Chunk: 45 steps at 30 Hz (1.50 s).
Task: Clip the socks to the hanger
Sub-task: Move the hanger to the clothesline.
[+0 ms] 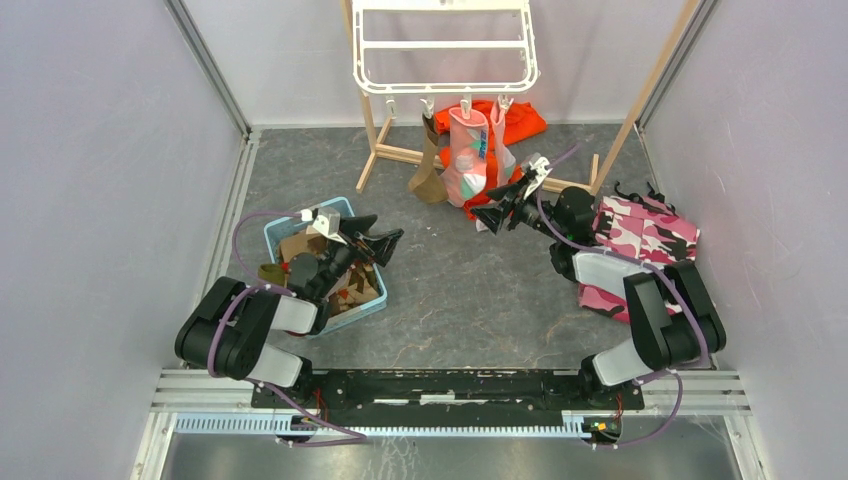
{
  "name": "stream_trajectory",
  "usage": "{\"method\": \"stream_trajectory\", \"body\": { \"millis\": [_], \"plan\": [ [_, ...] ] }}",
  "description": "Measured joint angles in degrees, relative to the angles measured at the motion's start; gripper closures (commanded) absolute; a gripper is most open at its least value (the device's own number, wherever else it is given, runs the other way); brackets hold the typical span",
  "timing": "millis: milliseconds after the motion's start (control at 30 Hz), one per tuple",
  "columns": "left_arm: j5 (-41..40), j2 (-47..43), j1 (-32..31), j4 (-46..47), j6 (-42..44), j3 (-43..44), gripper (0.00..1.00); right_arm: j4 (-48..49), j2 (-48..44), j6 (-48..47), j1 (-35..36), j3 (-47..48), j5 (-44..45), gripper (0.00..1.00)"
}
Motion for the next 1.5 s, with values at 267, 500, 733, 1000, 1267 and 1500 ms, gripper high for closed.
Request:
{"method": "stream_trajectory", "body": {
  "millis": [267,500,733,1000,1267,1500],
  "plan": [
    [0.3,0.0,-0.1,1.6,0.0,-0.1,0.0,2.6,6.2,8.1,1.9,6.4,7.6,0.36],
    [0.5,-0.1,-0.8,1.6,1.4,-0.5,0.0,-1.9,8.6,7.1,1.9,11.7,12.9,0.39],
    [0.5,-0.2,-1.1,1.6,2.8,-0.8,0.0,-7.9,9.6,3.2,1.1,14.9,16.0,0.41],
    [0.5,-0.3,-1.4,1.6,2.9,-0.8,0.0,-11.5,11.3,-0.1,-0.8,18.4,17.2,0.4],
    [0.5,-0.6,-1.7,1.6,3.0,-1.1,0.0,-12.1,15.3,1.8,-1.5,21.1,12.0,0.41],
    [0.6,-0.6,-1.9,1.6,3.7,-1.1,0.0,-10.6,17.5,6.7,-1.5,21.1,4.8,0.82]
  ]
}}
